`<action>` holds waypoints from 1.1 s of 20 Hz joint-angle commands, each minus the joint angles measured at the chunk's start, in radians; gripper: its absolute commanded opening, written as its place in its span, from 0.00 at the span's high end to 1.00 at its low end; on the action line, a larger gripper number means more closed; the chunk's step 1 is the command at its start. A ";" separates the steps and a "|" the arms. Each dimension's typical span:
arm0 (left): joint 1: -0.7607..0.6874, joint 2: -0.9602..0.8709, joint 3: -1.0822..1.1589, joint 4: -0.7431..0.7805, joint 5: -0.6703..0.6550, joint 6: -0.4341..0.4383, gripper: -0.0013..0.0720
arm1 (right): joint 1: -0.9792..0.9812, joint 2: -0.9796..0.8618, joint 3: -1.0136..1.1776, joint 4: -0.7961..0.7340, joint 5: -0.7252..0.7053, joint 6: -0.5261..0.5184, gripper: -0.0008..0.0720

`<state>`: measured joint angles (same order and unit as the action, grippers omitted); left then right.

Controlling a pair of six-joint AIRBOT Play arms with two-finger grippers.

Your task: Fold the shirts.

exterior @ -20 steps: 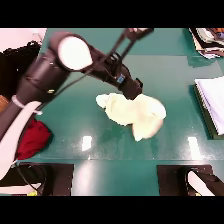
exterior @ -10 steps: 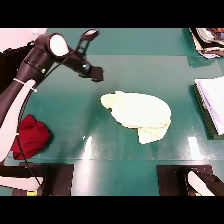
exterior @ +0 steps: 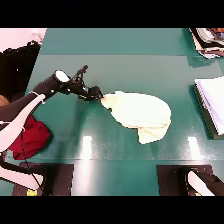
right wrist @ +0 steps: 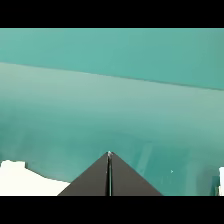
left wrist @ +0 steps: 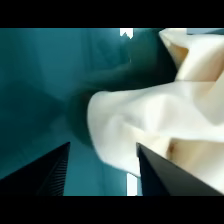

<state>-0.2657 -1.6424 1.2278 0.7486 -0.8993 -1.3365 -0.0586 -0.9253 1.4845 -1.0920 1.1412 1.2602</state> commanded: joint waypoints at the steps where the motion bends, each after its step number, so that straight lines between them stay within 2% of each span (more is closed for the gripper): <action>1: -0.039 -0.032 -0.023 -0.095 0.100 0.038 0.30 | 0.000 0.000 0.000 -0.002 0.016 0.000 0.97; 2: -0.044 -0.032 -0.019 -0.103 0.116 0.036 0.30 | 0.000 0.000 0.000 -0.002 0.024 0.000 0.97; 3: -0.045 -0.032 -0.014 -0.113 0.123 0.035 0.35 | 0.000 0.000 -0.009 -0.002 0.033 0.000 0.97; 4: -0.045 -0.032 -0.001 -0.113 0.122 0.036 0.72 | 0.000 0.000 -0.023 -0.003 0.050 0.000 0.97; 5: -0.040 -0.032 0.020 -0.113 0.105 0.037 0.94 | -0.001 0.000 -0.051 -0.003 0.065 0.000 0.97; 9: 0.034 0.000 0.167 -0.060 -0.035 0.036 0.95 | -0.001 0.000 -0.261 -0.008 0.126 0.026 0.97; 12: 0.084 0.072 0.239 0.045 -0.061 0.036 0.95 | -0.001 0.000 -0.492 -0.008 0.114 0.026 0.96; 13: 0.093 0.095 0.251 0.080 -0.063 0.036 0.95 | -0.001 0.000 -0.573 -0.007 0.094 0.026 0.79; 14: 0.099 0.112 0.256 0.108 -0.063 0.036 0.95 | -0.001 0.000 -0.641 -0.004 0.063 0.026 0.57; 15: 0.099 0.123 0.257 0.131 -0.065 0.036 0.95 | -0.001 -0.003 -0.701 0.004 0.026 0.027 0.49; 19: 0.099 0.126 0.256 0.163 -0.089 0.035 0.95 | 0.001 -0.135 -0.811 0.124 -0.065 0.019 0.49; 22: 0.099 0.126 0.256 0.164 -0.089 0.035 0.95 | 0.029 -0.290 -0.786 0.257 -0.090 -0.075 0.49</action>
<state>-0.1692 -1.5219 1.4799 0.8917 -0.9810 -1.3006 -0.0479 -1.1015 0.7181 -0.9577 1.0935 1.2507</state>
